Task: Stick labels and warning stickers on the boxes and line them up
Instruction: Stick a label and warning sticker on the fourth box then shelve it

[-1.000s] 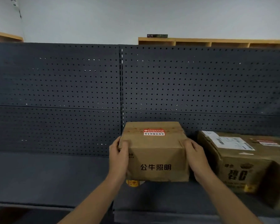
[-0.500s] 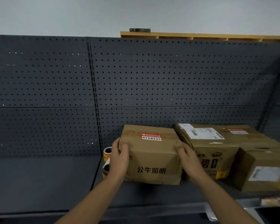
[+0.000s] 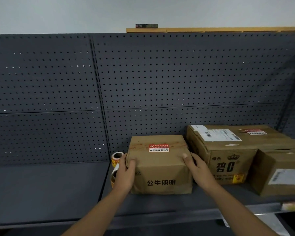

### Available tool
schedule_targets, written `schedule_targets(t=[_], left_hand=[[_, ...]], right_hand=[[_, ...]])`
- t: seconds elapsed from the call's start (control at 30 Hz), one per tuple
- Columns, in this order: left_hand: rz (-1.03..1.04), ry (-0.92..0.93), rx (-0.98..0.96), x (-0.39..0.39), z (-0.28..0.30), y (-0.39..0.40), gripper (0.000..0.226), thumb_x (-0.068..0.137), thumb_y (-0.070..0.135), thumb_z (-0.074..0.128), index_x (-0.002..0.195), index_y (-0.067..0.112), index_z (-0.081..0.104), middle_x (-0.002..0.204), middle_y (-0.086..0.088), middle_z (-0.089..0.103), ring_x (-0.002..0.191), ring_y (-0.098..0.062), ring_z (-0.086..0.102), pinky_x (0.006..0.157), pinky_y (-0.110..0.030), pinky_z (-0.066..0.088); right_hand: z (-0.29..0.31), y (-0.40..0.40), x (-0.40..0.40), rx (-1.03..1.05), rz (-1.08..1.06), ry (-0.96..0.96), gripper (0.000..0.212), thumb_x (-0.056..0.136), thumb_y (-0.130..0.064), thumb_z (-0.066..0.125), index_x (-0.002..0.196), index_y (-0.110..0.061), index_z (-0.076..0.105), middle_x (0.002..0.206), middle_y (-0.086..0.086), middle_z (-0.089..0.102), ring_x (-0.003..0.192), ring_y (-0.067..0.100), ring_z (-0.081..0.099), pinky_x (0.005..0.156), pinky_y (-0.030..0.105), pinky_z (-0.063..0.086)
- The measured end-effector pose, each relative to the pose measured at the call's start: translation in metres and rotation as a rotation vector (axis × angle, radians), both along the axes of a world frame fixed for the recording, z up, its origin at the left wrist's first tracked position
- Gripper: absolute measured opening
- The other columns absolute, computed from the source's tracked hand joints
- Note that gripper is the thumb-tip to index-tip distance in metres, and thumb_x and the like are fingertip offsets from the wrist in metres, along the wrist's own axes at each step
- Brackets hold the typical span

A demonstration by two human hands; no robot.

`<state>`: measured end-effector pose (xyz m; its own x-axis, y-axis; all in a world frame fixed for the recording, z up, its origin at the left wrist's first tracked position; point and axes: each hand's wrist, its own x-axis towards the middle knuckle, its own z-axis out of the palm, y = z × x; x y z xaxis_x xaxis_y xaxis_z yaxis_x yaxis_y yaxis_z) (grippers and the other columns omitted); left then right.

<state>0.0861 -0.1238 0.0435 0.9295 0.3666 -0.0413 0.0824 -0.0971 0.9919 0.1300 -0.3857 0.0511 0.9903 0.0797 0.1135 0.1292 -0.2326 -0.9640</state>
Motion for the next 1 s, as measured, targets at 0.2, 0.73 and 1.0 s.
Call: schedule_targets(t=[0.2,0.73,1.0], left_hand=[[0.008,0.024,-0.106,0.004,0.0,0.006,0.073,0.099,0.05,0.058,0.161,0.037,0.021,0.15,0.0,0.047,0.127,-0.021,0.051,0.105,-0.043,0.048],[-0.06,0.072,-0.045,0.001,0.005,0.006,0.06,0.099,0.063,0.049,0.154,0.041,0.036,0.14,0.002,0.052,0.117,-0.018,0.05,0.097,-0.037,0.042],[-0.209,0.022,-0.062,-0.002,0.015,0.007,0.062,0.09,0.066,0.056,0.147,0.046,0.04,0.132,0.017,0.055,0.115,-0.004,0.054,0.098,-0.027,0.042]], right_hand=[[0.002,-0.003,0.002,-0.036,0.032,0.047,0.06,0.095,-0.068,0.047,0.145,-0.035,0.051,0.13,-0.018,0.059,0.12,0.005,0.055,0.093,0.023,0.044],[-0.011,-0.011,-0.008,-0.113,0.088,0.107,0.073,0.091,-0.07,0.053,0.152,-0.031,0.042,0.135,-0.018,0.054,0.122,0.002,0.048,0.102,0.023,0.039],[-0.003,-0.011,-0.005,-0.077,0.072,0.102,0.067,0.092,-0.068,0.053,0.145,-0.027,0.053,0.129,-0.018,0.061,0.112,-0.005,0.056,0.093,0.014,0.045]])
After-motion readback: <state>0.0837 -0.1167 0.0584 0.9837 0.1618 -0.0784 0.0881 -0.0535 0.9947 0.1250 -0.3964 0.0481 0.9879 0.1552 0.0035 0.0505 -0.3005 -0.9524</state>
